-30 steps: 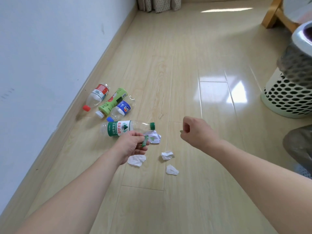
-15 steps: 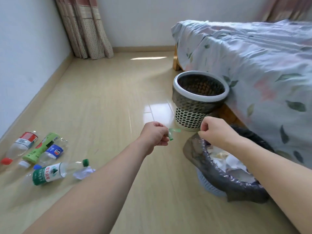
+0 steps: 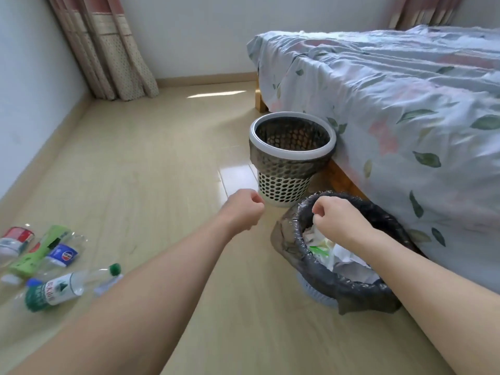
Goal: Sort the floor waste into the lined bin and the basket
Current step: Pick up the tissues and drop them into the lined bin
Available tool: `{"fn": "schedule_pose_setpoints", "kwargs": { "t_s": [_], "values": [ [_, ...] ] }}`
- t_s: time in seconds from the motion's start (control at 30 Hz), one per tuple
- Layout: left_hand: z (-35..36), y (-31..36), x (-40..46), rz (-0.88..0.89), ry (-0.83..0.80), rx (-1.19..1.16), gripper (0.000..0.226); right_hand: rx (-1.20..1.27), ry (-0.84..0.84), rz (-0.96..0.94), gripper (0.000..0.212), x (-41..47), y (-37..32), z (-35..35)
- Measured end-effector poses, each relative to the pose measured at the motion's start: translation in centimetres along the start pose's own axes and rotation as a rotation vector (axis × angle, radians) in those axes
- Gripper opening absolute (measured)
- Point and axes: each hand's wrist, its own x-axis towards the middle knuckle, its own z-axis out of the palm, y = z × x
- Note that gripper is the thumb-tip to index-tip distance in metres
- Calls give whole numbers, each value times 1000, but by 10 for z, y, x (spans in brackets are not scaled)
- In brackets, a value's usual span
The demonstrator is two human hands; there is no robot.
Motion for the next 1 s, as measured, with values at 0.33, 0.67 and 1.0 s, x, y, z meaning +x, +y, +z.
{"fn": "schedule_pose_setpoints", "kwargs": {
  "t_s": [0.33,0.67,1.0],
  "values": [
    [-151,-281,-112,-532,293,108,12,-166,-602,-508,30,-40,-222,206],
    [-86,-394,-147,-552,216,541,26,-230,-624,-453,14,-88,-249,347],
    [-116,-328,-126,-434,160,334,16,-61,-625,-328,18,-61,-240,267]
  ]
}}
